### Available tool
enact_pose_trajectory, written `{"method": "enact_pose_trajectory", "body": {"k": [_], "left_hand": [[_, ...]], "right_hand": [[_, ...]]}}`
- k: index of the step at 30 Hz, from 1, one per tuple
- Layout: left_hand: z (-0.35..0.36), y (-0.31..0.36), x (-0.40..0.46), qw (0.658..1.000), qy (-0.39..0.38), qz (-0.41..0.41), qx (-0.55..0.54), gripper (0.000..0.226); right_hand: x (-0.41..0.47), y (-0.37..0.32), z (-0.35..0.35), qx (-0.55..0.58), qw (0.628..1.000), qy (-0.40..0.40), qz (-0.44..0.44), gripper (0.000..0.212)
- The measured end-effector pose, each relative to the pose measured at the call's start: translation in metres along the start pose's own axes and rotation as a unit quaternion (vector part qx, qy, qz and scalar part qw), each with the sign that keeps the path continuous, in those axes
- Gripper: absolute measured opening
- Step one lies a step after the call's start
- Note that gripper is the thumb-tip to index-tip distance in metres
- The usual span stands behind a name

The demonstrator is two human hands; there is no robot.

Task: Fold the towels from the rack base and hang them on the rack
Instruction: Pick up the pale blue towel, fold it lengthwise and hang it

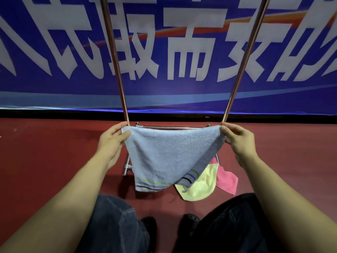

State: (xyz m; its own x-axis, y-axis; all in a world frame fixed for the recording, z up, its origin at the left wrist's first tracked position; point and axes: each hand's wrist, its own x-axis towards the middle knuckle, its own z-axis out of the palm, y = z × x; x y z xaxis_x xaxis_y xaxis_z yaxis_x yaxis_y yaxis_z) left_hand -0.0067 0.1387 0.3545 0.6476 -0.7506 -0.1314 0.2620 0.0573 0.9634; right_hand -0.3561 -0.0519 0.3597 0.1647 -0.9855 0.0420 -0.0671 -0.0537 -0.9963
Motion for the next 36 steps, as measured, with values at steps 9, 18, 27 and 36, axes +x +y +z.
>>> {"method": "enact_pose_trajectory", "body": {"k": [9,18,27,36], "left_hand": [[-0.011,-0.010,0.009,0.924,0.055,0.131,0.355,0.027],[-0.012,-0.012,0.011,0.878,0.046,0.136,0.457,0.018],[-0.008,-0.005,0.003,0.990,0.074,0.035,0.114,0.011],[-0.006,0.004,-0.004,0.951,0.044,0.127,0.279,0.028]], "right_hand": [[-0.006,-0.009,0.000,-0.012,0.999,-0.022,-0.019,0.034],[-0.007,-0.004,-0.002,-0.027,0.999,-0.033,-0.019,0.033],[-0.003,0.005,-0.005,-0.031,0.999,-0.042,0.008,0.027],[0.000,0.010,-0.005,-0.152,0.988,-0.016,-0.014,0.027]]}}
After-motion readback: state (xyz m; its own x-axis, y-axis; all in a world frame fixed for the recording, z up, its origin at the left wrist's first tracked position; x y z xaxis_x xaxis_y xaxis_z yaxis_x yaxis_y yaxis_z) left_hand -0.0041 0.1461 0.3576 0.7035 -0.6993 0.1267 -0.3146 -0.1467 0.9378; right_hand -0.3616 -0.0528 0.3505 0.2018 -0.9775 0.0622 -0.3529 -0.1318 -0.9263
